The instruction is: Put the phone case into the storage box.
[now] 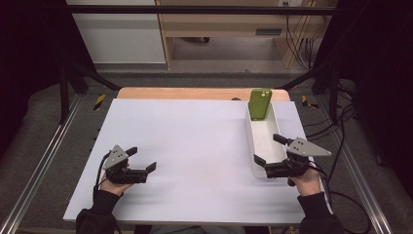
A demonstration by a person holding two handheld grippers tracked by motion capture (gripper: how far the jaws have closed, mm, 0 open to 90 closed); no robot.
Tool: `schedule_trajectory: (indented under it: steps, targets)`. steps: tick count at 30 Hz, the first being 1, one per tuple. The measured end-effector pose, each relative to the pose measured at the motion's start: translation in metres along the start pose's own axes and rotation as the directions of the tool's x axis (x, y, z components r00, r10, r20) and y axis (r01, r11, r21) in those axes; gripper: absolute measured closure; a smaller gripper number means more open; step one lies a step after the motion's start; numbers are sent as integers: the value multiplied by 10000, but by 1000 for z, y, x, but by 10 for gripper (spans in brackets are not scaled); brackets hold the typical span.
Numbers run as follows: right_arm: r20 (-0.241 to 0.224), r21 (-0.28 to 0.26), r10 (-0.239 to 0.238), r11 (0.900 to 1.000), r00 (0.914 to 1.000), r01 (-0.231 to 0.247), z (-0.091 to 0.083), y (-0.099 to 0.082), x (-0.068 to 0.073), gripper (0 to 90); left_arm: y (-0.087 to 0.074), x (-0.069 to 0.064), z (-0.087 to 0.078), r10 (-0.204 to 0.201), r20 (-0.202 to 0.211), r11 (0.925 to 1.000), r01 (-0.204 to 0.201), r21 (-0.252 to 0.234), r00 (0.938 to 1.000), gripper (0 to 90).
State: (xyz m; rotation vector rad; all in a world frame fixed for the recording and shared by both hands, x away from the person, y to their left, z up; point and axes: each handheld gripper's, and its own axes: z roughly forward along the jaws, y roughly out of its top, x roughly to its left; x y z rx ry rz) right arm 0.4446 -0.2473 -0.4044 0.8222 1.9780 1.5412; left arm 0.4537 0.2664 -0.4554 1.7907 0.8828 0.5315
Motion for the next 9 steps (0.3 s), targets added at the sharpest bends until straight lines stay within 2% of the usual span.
schedule_trajectory:
  steps: [2,4,9]
  targets:
    - [88,38,92,10000,9999,-92,-4,-6,0,5,0,0,0,-13,5,10000,13,-26,10000,25]
    - [121,-141,328,9994,9994,-326,-9,-12,-1,5,0,0,-1,-54,36,10000,54,-69,10000,25]
    - [235,-384,459,9983,9987,-450,-22,-22,-5,5,0,-1,0,1,85,10000,0,-58,10000,25]
